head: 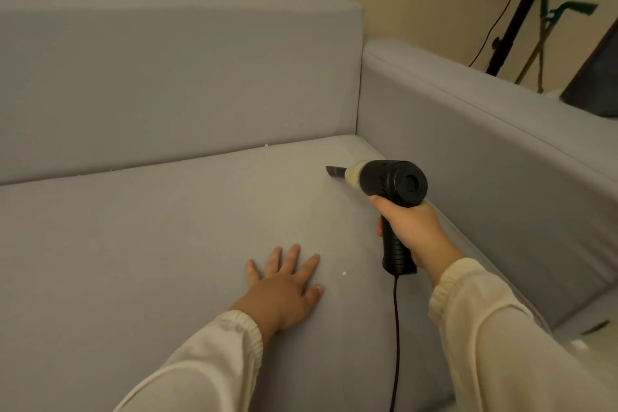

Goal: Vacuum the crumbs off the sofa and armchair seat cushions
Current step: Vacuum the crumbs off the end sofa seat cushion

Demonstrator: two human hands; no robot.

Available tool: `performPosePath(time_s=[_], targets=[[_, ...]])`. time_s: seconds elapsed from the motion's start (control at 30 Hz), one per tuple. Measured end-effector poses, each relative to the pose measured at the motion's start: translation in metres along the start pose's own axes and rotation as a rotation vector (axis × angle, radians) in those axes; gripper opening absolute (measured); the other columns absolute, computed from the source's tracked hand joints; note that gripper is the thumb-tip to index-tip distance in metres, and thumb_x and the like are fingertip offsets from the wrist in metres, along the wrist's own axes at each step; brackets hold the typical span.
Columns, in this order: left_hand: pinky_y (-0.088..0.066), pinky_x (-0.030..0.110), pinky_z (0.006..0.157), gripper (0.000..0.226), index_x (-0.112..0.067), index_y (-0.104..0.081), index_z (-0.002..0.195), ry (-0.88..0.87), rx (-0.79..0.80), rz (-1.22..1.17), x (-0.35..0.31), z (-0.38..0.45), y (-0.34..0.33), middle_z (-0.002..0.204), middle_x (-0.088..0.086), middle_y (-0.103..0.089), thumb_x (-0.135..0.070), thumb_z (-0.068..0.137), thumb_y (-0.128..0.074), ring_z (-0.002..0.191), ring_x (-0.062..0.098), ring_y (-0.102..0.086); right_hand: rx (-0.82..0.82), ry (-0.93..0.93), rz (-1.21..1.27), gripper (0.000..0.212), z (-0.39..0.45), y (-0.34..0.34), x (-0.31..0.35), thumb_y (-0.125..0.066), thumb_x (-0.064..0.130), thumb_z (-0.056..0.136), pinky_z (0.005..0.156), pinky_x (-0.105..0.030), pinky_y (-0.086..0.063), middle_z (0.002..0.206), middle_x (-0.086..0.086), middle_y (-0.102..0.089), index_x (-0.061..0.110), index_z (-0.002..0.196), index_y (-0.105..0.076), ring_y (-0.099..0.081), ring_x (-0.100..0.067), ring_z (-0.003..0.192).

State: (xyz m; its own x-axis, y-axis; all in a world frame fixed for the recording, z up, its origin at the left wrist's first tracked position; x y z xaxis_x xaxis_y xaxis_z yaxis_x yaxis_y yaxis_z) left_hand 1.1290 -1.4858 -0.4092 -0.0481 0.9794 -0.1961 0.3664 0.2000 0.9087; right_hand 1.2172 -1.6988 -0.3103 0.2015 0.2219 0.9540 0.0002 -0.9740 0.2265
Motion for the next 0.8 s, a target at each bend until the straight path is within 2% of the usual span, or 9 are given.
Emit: performPosePath(time_s=[0.2, 0.43, 0.53, 0.6, 0.8], targets=[[0.009, 0.070, 0.120, 0.065, -0.051, 0.005, 0.161, -0.011, 0.007, -0.008, 0.001, -0.004, 0.002, 0.173, -0.009, 0.017, -0.069, 0.103, -0.021, 0.159, 0.026, 0.016, 0.050, 0.001, -0.071, 0.022, -0.007, 0.008, 0.006, -0.080, 0.029, 0.091, 0.076, -0.039, -0.063, 0.084, -0.014, -0.076, 0.012, 0.103, -0.072, -0.074, -0.027, 0.077], [0.009, 0.070, 0.120, 0.067, -0.049, 0.005, 0.162, -0.011, 0.000, -0.010, -0.002, -0.004, 0.000, 0.173, -0.008, 0.018, -0.069, 0.103, -0.021, 0.159, 0.027, 0.018, -0.131, -0.002, -0.035, 0.021, 0.020, 0.028, 0.001, -0.080, 0.029, 0.089, 0.086, -0.048, -0.062, 0.075, -0.011, -0.073, 0.012, 0.096, -0.073, -0.072, -0.030, 0.076], [0.011, 0.070, 0.119, 0.066, -0.051, 0.005, 0.161, -0.013, -0.004, -0.024, -0.001, 0.000, -0.001, 0.172, -0.009, 0.018, -0.069, 0.103, -0.021, 0.158, 0.026, 0.019, -0.168, 0.008, -0.039, 0.023, 0.037, 0.014, 0.001, -0.080, 0.032, 0.087, 0.082, -0.044, -0.060, 0.073, -0.012, -0.073, 0.010, 0.087, -0.073, -0.071, -0.031, 0.076], [0.011, 0.070, 0.119, 0.066, -0.051, 0.006, 0.161, -0.010, 0.000, -0.021, 0.000, 0.004, -0.001, 0.172, -0.009, 0.019, -0.068, 0.104, -0.021, 0.158, 0.026, 0.020, -0.183, 0.030, -0.052, 0.025, 0.051, -0.002, 0.001, -0.079, 0.036, 0.086, 0.078, -0.040, -0.059, 0.078, -0.015, -0.075, 0.011, 0.087, -0.074, -0.071, -0.031, 0.077], [0.014, 0.070, 0.118, 0.065, -0.052, 0.005, 0.161, -0.014, -0.006, -0.040, 0.000, 0.005, -0.002, 0.172, -0.011, 0.019, -0.068, 0.104, -0.021, 0.158, 0.024, 0.022, -0.191, 0.045, -0.086, 0.036, 0.077, -0.030, 0.012, -0.076, 0.052, 0.069, 0.081, -0.041, -0.060, 0.086, -0.007, -0.076, 0.023, 0.091, -0.074, -0.072, -0.029, 0.083]])
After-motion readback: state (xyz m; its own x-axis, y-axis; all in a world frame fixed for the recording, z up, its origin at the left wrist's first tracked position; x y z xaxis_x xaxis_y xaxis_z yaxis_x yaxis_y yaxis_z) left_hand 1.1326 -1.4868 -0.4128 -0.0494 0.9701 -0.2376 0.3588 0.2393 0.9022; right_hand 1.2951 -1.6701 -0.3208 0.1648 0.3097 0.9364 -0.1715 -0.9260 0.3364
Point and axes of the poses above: each hand's wrist, its own z-axis towards the middle knuckle, its own y-axis out of the back of the hand, x = y × z, the point moved 1 cm from there along z, towards the middle knuckle
